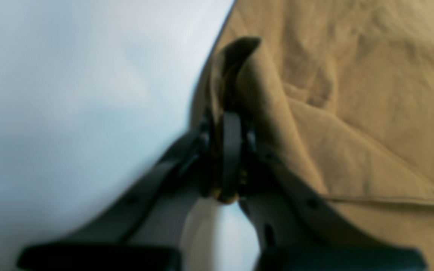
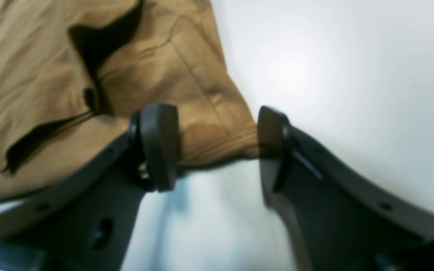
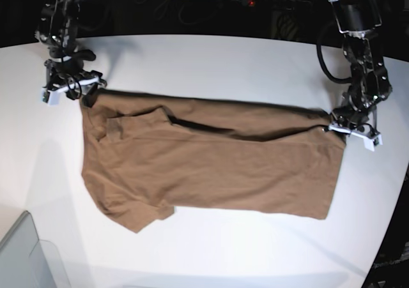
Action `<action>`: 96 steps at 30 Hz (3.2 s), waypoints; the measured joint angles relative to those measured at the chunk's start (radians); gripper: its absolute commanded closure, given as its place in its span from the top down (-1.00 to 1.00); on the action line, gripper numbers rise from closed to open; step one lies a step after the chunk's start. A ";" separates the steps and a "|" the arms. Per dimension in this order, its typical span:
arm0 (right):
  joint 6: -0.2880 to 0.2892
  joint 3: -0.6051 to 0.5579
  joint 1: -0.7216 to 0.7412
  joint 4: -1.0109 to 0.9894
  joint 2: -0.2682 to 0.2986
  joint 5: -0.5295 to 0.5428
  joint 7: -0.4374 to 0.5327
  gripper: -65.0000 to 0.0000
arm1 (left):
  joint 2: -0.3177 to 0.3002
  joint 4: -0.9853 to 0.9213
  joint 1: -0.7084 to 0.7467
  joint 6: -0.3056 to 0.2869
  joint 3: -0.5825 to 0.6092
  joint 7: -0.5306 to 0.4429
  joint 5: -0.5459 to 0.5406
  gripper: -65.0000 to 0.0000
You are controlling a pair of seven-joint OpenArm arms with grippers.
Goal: Layout the t-shirt on the table in an organized manner, then fold the t-shirt properly
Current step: 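Pull the lifted edge with both grippers away from the shirt body, then hold the edge with both grippers and drag the shirt taut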
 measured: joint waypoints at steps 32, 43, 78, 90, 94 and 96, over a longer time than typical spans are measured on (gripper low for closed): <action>0.003 -0.008 -0.293 0.248 0.027 0.000 0.064 -1.00 | 0.006 0.225 0.343 -0.021 -0.148 -0.001 -0.142 -1.00; 0.002 -0.010 -0.304 0.310 0.032 -0.003 0.040 -1.00 | 0.016 0.389 0.395 0.012 -0.180 0.218 -0.100 -1.00; 0.003 0.054 -0.252 0.314 -0.003 0.001 -0.134 -1.00 | 0.042 0.414 0.281 0.003 -0.369 0.401 -0.109 -1.00; 0.026 0.022 -0.263 0.238 -0.012 -0.003 -0.130 -1.00 | 0.036 0.290 0.299 0.003 -0.370 0.378 -0.101 -0.95; 0.026 0.022 -0.275 0.241 -0.012 -0.003 -0.130 -1.00 | 0.036 0.289 0.300 0.003 -0.370 0.377 -0.102 -0.62; 0.026 0.022 -0.277 0.241 -0.012 -0.003 -0.130 -0.87 | 0.034 0.290 0.302 0.003 -0.370 0.369 -0.102 -0.39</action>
